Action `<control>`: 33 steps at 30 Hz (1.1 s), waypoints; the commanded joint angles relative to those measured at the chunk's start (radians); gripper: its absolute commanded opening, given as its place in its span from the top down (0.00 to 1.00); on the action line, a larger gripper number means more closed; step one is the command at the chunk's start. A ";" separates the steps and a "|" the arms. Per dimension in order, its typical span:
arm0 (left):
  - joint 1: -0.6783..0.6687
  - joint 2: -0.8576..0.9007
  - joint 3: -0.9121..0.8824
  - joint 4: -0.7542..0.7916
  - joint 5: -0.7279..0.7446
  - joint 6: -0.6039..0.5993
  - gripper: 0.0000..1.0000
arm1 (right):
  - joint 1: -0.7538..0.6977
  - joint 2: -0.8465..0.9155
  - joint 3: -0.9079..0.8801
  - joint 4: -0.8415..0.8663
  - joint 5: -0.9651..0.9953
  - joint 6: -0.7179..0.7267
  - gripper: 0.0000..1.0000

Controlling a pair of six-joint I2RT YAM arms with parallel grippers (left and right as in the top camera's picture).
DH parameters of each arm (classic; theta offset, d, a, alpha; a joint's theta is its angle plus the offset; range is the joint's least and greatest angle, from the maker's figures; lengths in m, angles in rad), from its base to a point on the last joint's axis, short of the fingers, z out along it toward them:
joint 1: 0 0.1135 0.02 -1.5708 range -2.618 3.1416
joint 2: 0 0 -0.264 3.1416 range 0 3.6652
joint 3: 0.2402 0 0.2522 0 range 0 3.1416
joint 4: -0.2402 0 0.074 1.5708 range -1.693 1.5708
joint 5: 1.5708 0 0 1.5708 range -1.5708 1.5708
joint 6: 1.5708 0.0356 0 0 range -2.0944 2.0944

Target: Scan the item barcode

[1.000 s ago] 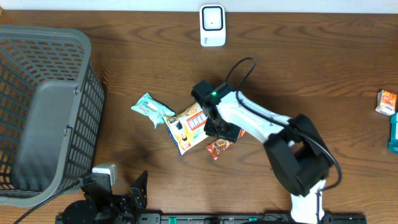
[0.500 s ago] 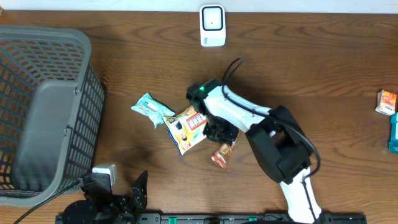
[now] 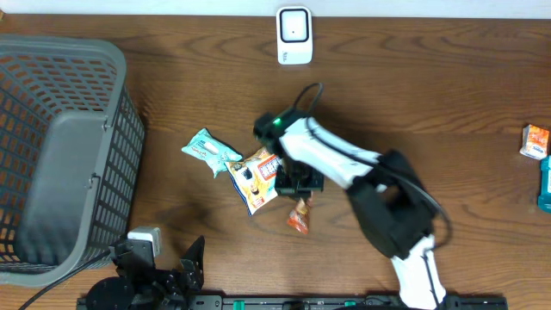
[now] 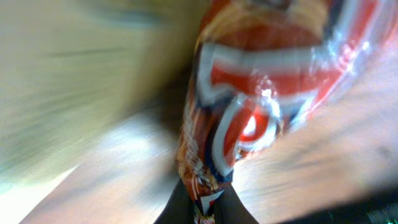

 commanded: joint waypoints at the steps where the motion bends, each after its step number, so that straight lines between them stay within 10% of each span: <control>1: 0.004 0.000 0.005 0.001 0.005 0.002 0.02 | -0.039 -0.170 0.029 0.044 -0.270 -0.405 0.99; 12: 0.004 0.000 0.005 0.001 0.005 0.002 0.02 | -0.068 -0.174 -0.087 0.288 -0.829 -0.998 0.99; 33: 0.004 0.000 0.005 0.001 0.005 0.002 0.02 | -0.240 -0.079 -0.307 0.537 -0.914 -1.159 0.99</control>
